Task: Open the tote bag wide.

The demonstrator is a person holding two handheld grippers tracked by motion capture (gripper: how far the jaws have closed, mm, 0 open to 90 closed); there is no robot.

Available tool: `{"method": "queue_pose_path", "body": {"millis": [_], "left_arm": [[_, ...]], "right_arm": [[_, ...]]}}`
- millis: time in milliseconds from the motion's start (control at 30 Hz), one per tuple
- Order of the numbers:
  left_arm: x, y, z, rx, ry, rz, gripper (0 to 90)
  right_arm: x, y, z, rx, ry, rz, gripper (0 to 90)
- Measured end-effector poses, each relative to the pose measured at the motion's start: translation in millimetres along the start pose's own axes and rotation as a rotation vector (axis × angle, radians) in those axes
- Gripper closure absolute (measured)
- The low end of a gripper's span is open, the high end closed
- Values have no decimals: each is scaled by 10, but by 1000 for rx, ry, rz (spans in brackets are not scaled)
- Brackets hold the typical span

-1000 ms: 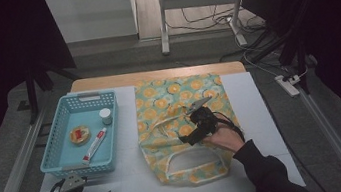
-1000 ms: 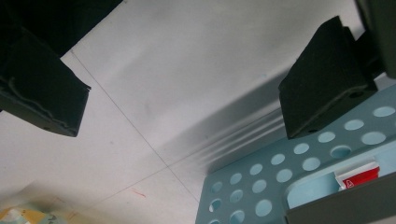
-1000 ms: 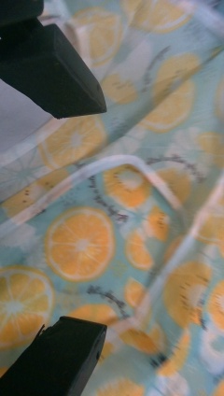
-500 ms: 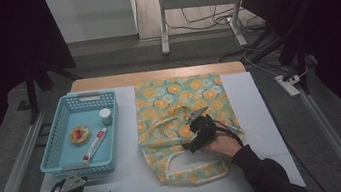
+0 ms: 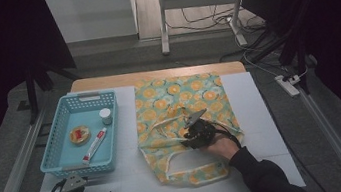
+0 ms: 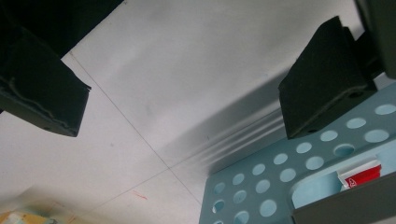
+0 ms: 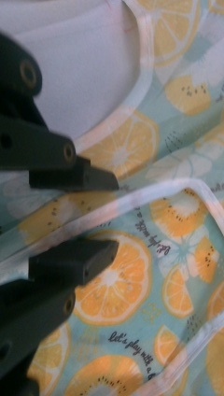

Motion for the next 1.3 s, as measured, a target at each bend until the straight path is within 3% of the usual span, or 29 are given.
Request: {"method": "queue_pose_path", "body": {"millis": [33,100,300,533,933,1033,1300], "left_arm": [[1,0,1,0,-1,-1,15],[0,1,2,1,-1,-3,15],[-1,-1,1,1,2,2,15],[0,-1,-3,1,-2,2,16],[1,-2,-2,1,-2,4,16],[2,-2,-3,1,-3,3,16],[2,-5,-4,0,-4,5,16]], "right_arm": [[-2,-15,4,-14,1,-4,832],[-2,-7,4,-24,6,-8,889],[-24,52,18,-44,-8,-51,895],[-155,100,124,-65,50,-85,897],[-306,123,217,-61,77,-94,898],[-319,135,236,-77,65,-110,897],[-369,169,241,-66,66,-105,898]]}}
Point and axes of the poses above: each handheld gripper's, and its own axes: z roughly backward along the jaws, x roughly out of its underside, y roughly to its right, the point moved 9 cm from there along -z, roughly forward along the jaws, and after that the axes turned 10 degrees about y, right-handed, at the moved point
